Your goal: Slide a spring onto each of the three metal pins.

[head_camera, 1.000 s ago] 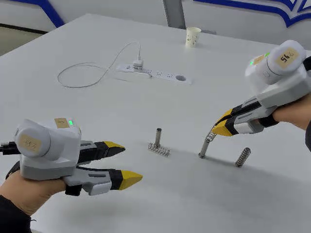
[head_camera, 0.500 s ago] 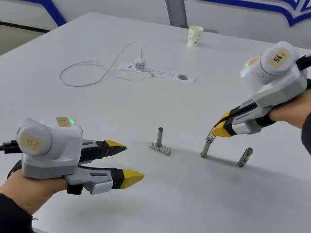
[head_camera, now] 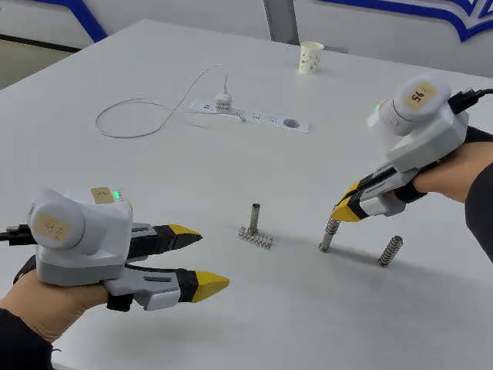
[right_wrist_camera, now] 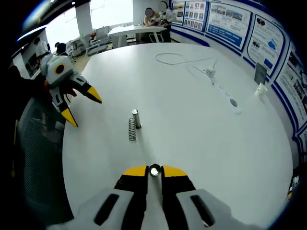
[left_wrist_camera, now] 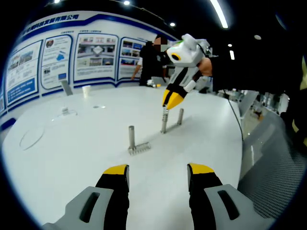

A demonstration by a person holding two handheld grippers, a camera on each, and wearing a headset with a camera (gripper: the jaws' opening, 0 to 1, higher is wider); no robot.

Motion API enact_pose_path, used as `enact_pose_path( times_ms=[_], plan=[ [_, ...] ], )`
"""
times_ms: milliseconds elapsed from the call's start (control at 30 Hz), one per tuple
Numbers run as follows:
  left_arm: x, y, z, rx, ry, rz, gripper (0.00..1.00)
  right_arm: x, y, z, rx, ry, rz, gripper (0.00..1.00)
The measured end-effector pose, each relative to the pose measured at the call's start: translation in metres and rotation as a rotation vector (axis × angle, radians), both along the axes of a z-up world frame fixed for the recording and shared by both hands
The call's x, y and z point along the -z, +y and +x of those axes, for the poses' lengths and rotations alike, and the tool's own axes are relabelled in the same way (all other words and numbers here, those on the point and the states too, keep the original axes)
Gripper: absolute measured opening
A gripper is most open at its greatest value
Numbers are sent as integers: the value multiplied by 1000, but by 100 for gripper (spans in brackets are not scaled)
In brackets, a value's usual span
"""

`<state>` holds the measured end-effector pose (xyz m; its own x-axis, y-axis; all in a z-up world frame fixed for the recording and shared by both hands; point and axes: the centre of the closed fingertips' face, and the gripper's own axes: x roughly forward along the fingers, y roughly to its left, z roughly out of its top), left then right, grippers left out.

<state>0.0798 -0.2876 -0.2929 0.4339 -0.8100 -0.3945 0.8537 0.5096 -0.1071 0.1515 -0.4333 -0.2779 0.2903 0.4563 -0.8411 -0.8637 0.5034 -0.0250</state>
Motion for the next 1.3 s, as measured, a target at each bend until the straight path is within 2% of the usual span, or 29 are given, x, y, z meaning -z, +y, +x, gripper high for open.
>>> enact_pose_path(
  times_ms=[567,833,1300],
  plan=[
    [2,1,1,0,5,5,50,26,-1,-2,22,39,-16,12],
    [3,2,2,-3,6,2,50,33,-1,-2,27,43,-17,12],
    [3,1,1,-4,8,1,50,35,-1,-3,21,27,-10,12]
  ],
)
